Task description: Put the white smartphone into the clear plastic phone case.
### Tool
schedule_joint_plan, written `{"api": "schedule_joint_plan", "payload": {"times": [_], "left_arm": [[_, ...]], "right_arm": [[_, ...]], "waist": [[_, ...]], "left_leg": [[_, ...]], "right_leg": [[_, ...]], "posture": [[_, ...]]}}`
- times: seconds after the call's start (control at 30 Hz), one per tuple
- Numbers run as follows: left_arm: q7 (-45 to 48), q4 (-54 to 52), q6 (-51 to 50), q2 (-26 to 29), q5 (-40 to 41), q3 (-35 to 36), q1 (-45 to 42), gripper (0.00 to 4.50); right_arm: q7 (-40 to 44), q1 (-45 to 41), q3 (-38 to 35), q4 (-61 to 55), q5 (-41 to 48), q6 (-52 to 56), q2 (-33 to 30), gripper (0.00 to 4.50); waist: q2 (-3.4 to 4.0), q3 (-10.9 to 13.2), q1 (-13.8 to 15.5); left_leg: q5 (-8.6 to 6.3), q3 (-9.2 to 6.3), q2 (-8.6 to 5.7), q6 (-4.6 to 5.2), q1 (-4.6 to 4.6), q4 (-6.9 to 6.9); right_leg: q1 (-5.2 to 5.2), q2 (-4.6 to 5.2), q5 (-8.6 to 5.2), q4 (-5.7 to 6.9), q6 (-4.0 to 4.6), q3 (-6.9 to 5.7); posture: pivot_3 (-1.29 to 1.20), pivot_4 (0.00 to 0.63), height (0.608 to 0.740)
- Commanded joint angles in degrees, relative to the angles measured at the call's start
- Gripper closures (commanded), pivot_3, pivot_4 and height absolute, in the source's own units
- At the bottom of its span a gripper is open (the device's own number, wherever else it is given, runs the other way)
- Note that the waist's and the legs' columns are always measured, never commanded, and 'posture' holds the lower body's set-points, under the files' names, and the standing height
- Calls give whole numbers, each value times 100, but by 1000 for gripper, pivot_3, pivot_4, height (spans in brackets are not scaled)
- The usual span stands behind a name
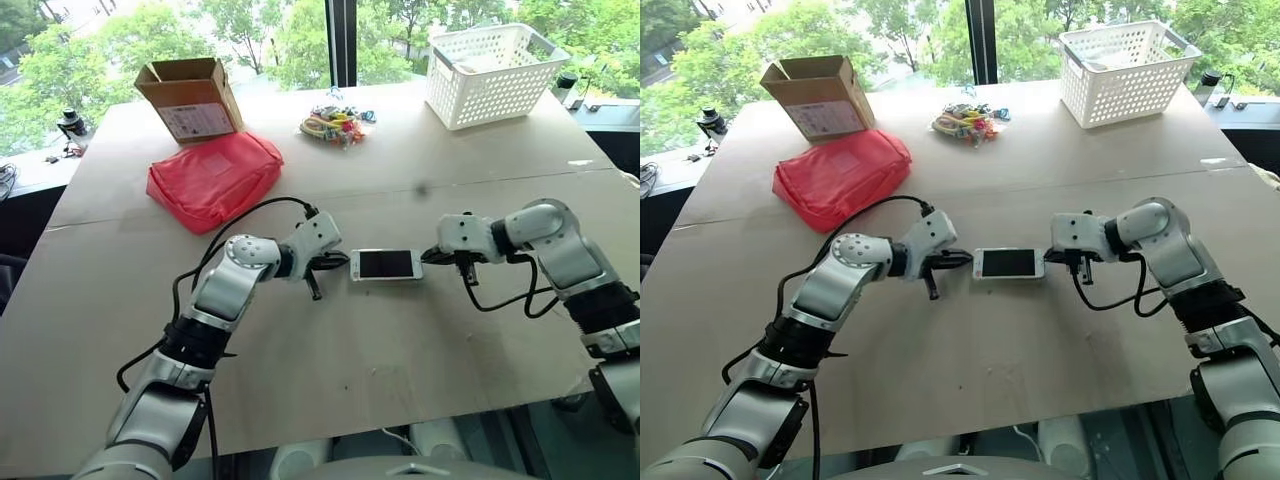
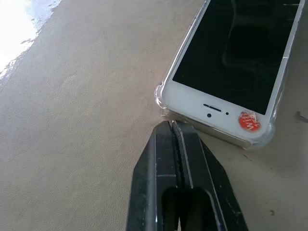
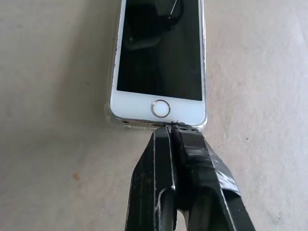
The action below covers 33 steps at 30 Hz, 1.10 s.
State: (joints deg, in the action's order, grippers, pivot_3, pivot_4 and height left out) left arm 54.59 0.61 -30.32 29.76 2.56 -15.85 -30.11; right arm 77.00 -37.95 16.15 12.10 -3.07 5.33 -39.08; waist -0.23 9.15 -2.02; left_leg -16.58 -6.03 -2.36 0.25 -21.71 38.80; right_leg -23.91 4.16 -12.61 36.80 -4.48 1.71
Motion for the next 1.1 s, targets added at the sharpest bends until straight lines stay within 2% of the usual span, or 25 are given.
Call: {"api": "schedule_joint_plan", "payload": {"times": [0.03, 0.13, 0.27, 0.4, 0.57, 0.7, 0.83, 0.97, 1.1], "left_arm": [[9, -372, 296, 13, 302, 351, -31, 4500], [-64, -643, 321, -288, 745, 642, -120, 4500], [28, -705, 520, -493, 825, 416, 16, 4500], [82, -319, 811, -636, 705, 79, 208, 4500], [-1, 468, 1159, -714, 440, -149, 294, 4500], [-25, 846, 1477, -703, 211, -303, 336, 4500], [-116, 827, 1447, -827, 233, -346, 387, 4500], [-172, 662, 1318, -912, 273, -373, 444, 4500], [-231, 629, 1233, -929, 277, -347, 424, 4500]], "right_arm": [[-8, 229, -1190, -567, 1396, 698, -9, 4435], [-68, 555, -1740, -969, 2261, 1254, 68, 4435], [-303, 918, -2021, -1062, 2875, 1329, 525, 4435], [-334, 1012, -2211, -463, 3027, 777, 948, 4435], [-226, 861, -2215, 32, 3131, 511, 1095, 4435], [-205, 1088, -2144, -496, 3240, 778, 921, 4435], [-90, 1412, -1911, -299, 2997, 622, 885, 4435], [-186, 1390, -1522, 804, 2539, 135, 1296, 4435], [-352, 1486, -996, 1839, 1623, -560, 1251, 4435]], "waist": [[-1, 5, 20], [-2, 9, 60], [-2, 7, 88], [0, 8, 93], [0, 8, 107], [4, 5, 126], [3, -2, 142], [2, -5, 124], [6, -16, 117]], "left_leg": [[0, -4, 0, 0, -4, 0], [0, -10, 7, 0, -14, 1], [0, -4, 6, 0, -4, 1], [0, 1, 4, 0, -3, 1], [0, 4, -2, 0, -1, 4], [0, 1, -1, 0, -1, 4], [-2, -1, -2, 3, 12, 5], [-3, 0, -4, 7, 25, 6], [-1, 3, -6, 4, 34, 6]], "right_leg": [[-2, 1, 0, -1, 0, -3], [-10, 4, 0, 0, 0, -4], [-5, 4, 1, 3, 0, 0], [-6, 1, 1, 6, 1, 4], [-6, 1, 1, 8, 0, 5], [-4, 1, 1, 8, 0, 2], [16, 3, 1, 6, 0, 0], [27, 2, 1, 9, 0, -2], [31, 1, 1, 15, 0, 1]], "posture": [[0, 150, 740], [0, 150, 740], [0, 150, 740], [0, 150, 740], [0, 150, 740], [0, 150, 740], [0, 150, 740], [0, 150, 740], [0, 150, 740]]}}
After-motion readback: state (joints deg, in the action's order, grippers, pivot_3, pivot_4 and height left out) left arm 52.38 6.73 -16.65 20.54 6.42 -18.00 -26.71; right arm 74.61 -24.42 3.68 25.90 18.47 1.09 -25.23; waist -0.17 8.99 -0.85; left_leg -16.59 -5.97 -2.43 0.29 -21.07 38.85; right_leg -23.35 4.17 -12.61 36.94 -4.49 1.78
